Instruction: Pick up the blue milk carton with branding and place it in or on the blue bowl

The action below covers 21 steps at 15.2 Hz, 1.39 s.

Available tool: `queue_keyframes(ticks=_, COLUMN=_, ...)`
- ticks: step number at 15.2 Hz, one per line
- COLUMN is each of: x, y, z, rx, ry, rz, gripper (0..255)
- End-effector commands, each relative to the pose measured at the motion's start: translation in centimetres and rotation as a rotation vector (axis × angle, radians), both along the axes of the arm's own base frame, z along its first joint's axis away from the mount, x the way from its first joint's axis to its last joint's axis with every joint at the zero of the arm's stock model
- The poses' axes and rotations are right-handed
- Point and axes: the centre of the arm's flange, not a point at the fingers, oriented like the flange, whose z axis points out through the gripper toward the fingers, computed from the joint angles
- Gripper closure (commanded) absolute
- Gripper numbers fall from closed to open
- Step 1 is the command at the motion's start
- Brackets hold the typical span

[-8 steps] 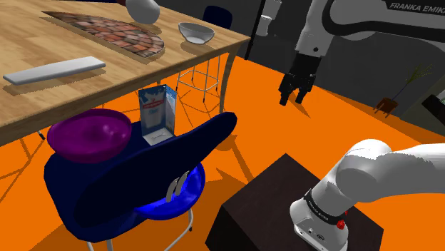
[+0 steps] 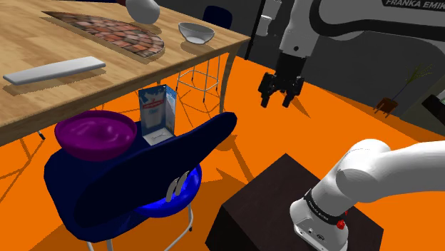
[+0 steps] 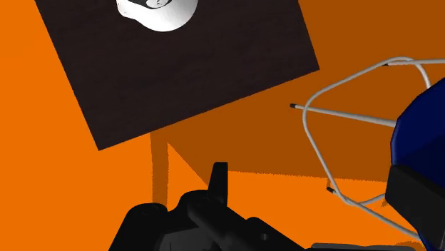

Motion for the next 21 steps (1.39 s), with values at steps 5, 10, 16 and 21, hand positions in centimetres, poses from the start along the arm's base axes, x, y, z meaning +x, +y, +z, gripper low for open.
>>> queue_keyframes(ticks=5, x=2.6, y=7.4, z=-0.3, rx=-0.026, ry=-0.012, rz=-0.188, gripper=0)
queue_keyframes(ticks=10, x=5.9, y=13.0, z=-0.7, rx=-0.049, ry=-0.022, rz=-0.34, gripper=0)
queue_keyframes(ticks=16, x=10.8, y=19.1, z=-1.2, rx=-0.075, ry=-0.034, rz=-0.522, gripper=0)
queue_keyframes(ticks=21, x=15.7, y=23.3, z=-1.7, rx=-0.098, ry=-0.045, rz=-0.674, gripper=0)
